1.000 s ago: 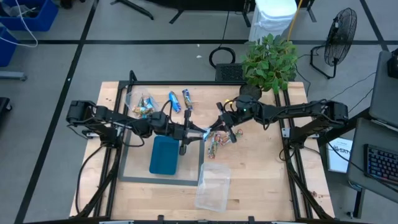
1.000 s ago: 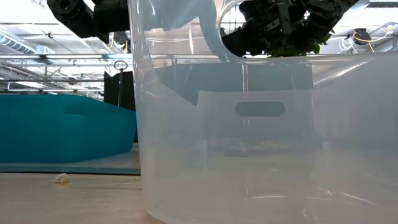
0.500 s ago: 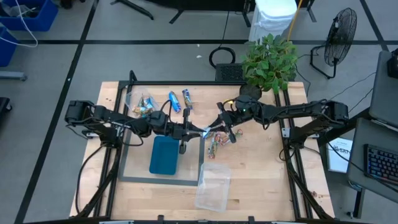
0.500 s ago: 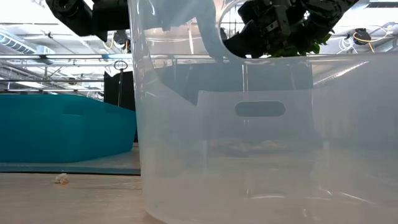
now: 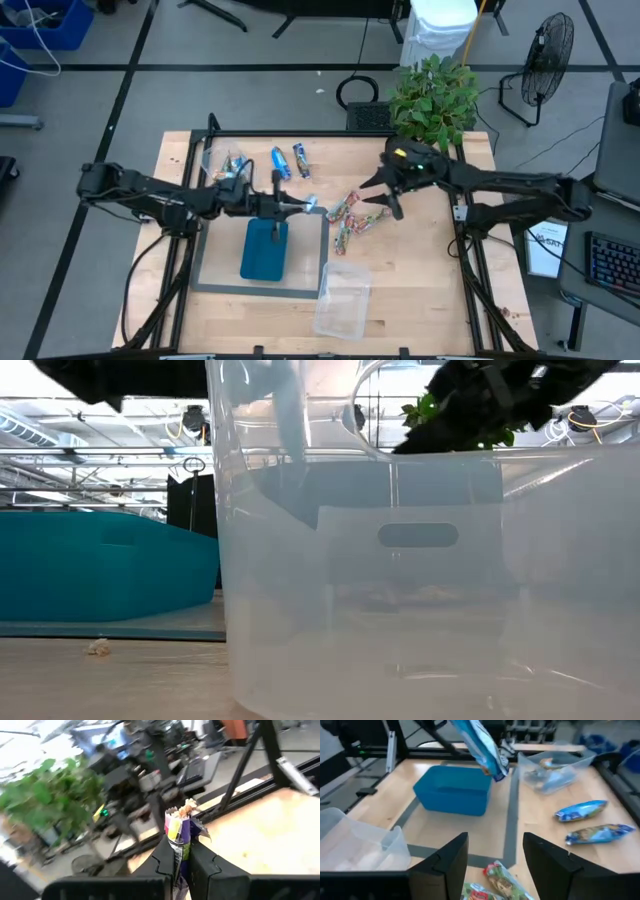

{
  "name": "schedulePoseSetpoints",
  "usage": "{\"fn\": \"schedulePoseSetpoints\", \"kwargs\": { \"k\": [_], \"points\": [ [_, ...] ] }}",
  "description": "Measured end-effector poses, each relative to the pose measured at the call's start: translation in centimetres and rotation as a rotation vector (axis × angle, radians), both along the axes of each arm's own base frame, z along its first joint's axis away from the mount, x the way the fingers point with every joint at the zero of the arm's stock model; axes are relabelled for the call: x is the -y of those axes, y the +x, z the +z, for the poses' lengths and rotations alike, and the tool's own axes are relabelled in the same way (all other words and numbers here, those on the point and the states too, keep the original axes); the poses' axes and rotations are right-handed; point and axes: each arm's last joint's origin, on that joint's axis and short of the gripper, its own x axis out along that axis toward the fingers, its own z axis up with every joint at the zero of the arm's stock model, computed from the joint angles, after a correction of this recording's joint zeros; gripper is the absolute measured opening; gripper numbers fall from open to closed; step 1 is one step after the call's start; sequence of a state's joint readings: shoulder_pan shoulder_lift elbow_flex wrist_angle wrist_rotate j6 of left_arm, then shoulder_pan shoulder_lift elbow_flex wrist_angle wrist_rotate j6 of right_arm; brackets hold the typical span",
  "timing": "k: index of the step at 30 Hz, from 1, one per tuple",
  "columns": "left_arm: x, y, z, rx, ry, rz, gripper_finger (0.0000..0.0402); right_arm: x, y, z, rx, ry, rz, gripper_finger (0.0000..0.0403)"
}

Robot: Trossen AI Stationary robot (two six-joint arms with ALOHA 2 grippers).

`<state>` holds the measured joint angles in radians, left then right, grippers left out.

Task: Pick and place Granola Bars by type
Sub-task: Put the bottom blue granola bar into the blue bin

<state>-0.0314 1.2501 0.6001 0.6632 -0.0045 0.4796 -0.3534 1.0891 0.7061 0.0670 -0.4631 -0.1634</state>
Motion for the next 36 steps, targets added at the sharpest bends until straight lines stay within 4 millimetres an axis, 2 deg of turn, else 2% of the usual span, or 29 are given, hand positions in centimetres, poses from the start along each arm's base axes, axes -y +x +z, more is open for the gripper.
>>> {"fn": "schedulePoseSetpoints", "kwargs": {
  "k": [3, 7, 14, 19, 29, 36],
  "points": [
    [0.0, -1.9, -1.0, 0.005, -0.046, 0.072, 0.0025, -0.4, -2.1, -1.2, 0.027, -0.030, -0.103, 0.0175],
    [0.3, -4.2, -1.9, 0.052, -0.093, 0.087, 0.0024, -1.1, -4.7, -2.9, 0.110, -0.066, -0.226, 0.0165],
    [0.8, -7.0, -2.9, 0.096, -0.148, 0.189, 0.0024, -1.9, -8.1, -5.5, 0.286, -0.076, -0.393, 0.0160],
    [1.3, -7.7, -3.1, 0.104, -0.152, 0.207, 0.0023, -2.2, -9.9, -6.9, 0.338, -0.101, -0.511, 0.0160],
    [1.2, -8.2, -3.2, 0.071, -0.188, 0.288, 0.0023, -2.7, -11.5, -6.7, 0.471, -0.126, -0.549, 0.0160],
    [1.7, -8.3, -3.7, 0.031, -0.288, 0.269, 0.0022, -2.6, -11.9, -7.7, 0.369, -0.123, -0.622, 0.0160]
  ]
}}
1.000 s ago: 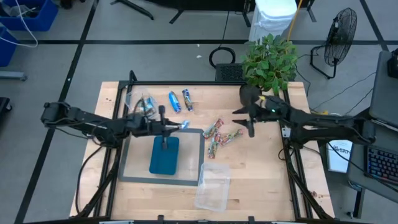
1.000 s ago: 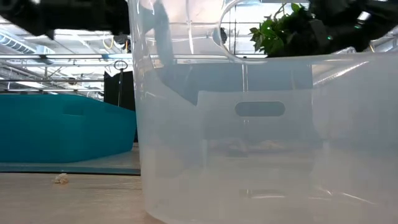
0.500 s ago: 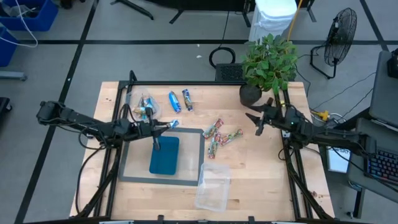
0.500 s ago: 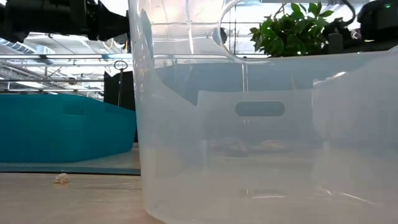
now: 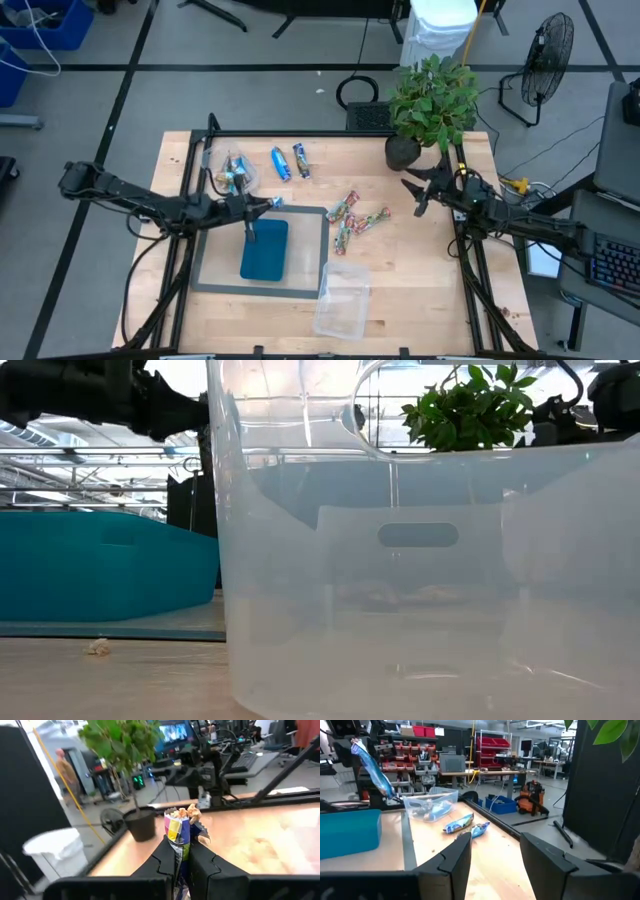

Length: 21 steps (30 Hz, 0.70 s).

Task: Pick and place Granola Bars by type
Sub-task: Put the bottom blue granola bar into the blue bin

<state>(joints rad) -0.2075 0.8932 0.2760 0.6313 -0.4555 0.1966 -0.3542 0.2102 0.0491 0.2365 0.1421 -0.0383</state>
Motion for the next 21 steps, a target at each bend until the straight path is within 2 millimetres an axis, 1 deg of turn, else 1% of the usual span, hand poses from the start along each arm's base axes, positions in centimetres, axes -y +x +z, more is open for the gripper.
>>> {"fn": "schedulePoseSetpoints", "kwargs": {
  "k": [3, 7, 10, 13, 17, 19, 21],
  "points": [
    [0.5, 0.0, -0.4, -0.051, -0.077, -0.021, 0.0022, 0.0, 0.0, -0.2, -0.021, 0.008, 0.009, 0.0160],
    [1.3, 0.3, -0.1, -0.140, -0.251, -0.032, 0.0022, 0.0, 0.0, -0.4, -0.035, 0.013, 0.010, 0.0160],
    [2.2, 0.2, 0.7, -0.235, -0.369, -0.005, 0.0022, 0.0, 0.0, -0.4, -0.041, 0.016, 0.010, 0.0160],
    [3.4, -0.1, 1.9, -0.307, -0.427, 0.072, 0.0022, 0.0, 0.0, -0.6, -0.059, 0.022, 0.011, 0.0160],
    [4.9, -0.6, 3.0, -0.432, -0.521, 0.108, 0.0022, 0.0, 0.0, -1.0, -0.095, 0.045, 0.011, 0.0160],
    [5.5, -0.8, 2.6, -0.505, -0.594, 0.126, 0.0022, 0.0, 0.0, -1.3, -0.111, 0.064, 0.011, 0.0160],
    [5.8, -0.8, 1.8, -0.563, -0.662, 0.166, 0.0022, -0.1, 0.0, -1.4, -0.125, 0.075, 0.010, 0.0160]
  ]
}}
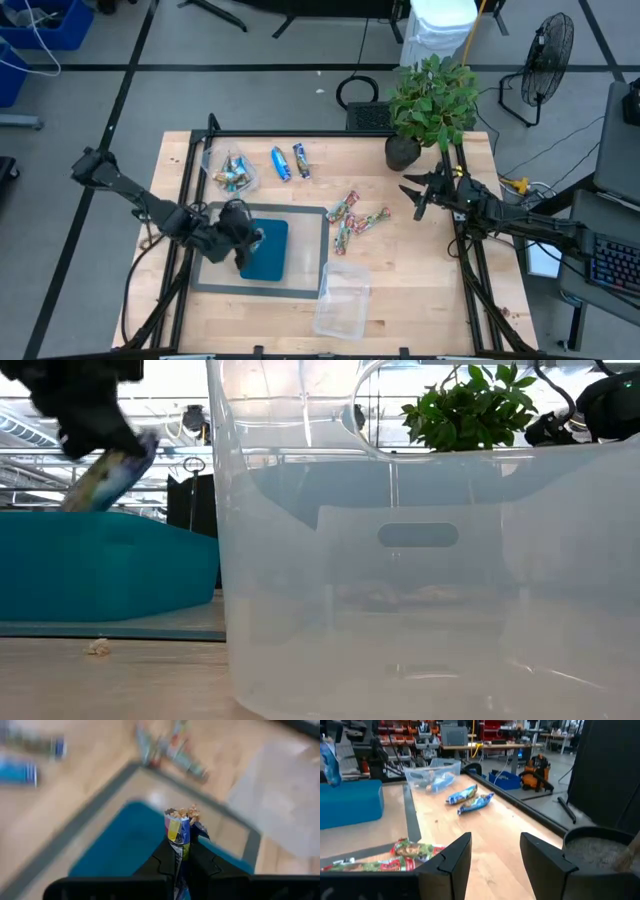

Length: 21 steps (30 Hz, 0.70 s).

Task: Pick and place Granola Bars by type
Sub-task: Put the bottom blue granola bar into the blue bin

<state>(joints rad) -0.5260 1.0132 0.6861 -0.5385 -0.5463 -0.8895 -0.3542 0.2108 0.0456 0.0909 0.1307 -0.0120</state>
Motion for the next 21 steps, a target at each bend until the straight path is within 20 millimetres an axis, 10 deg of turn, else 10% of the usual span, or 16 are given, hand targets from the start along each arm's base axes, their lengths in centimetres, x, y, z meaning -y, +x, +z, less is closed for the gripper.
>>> {"fn": "schedulePoseSetpoints", "kwargs": {
  "k": [21],
  "points": [
    [0.6, 0.7, -3.9, -0.234, -0.192, 0.173, 0.0022, -0.3, -0.6, 1.1, 0.104, -0.072, 0.007, 0.0160]
  ]
}}
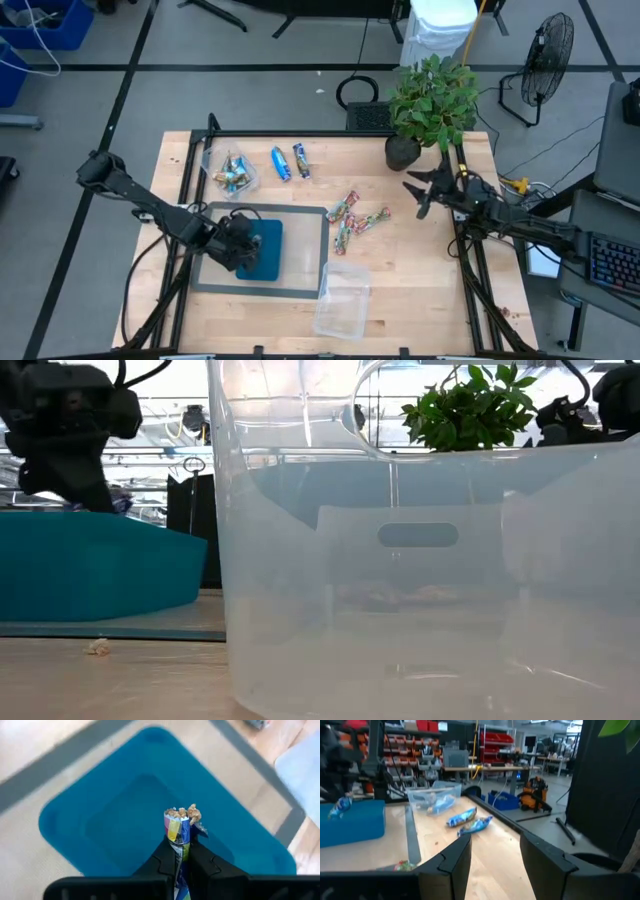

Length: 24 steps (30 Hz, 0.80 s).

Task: Pick and place Granola Bars by type
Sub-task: Put the bottom blue granola bar into the blue bin, then put the left blue granola bar into the blue bin

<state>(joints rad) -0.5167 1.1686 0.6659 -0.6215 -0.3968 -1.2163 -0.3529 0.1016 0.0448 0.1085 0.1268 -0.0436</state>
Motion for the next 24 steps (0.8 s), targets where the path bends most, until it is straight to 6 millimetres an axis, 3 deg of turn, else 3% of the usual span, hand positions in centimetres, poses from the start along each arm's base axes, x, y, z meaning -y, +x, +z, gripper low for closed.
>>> {"fn": "schedulePoseSetpoints", "kwargs": {
  "k": [8, 17, 24],
  "points": [
    [-0.4, 0.2, -1.3, -0.107, -0.015, 0.073, 0.0027, -0.1, -0.2, 0.3, 0.028, -0.012, -0.001, 0.0160],
    [-1.2, 0.4, -0.9, -0.096, -0.023, 0.080, 0.0131, -0.1, -0.2, 0.2, 0.027, -0.012, -0.002, 0.0160],
    [-1.8, 0.8, 0.4, 0.006, -0.012, 0.007, 0.0173, -0.1, -0.2, 0.2, 0.034, 0.001, -0.002, 0.0160]
  ]
}}
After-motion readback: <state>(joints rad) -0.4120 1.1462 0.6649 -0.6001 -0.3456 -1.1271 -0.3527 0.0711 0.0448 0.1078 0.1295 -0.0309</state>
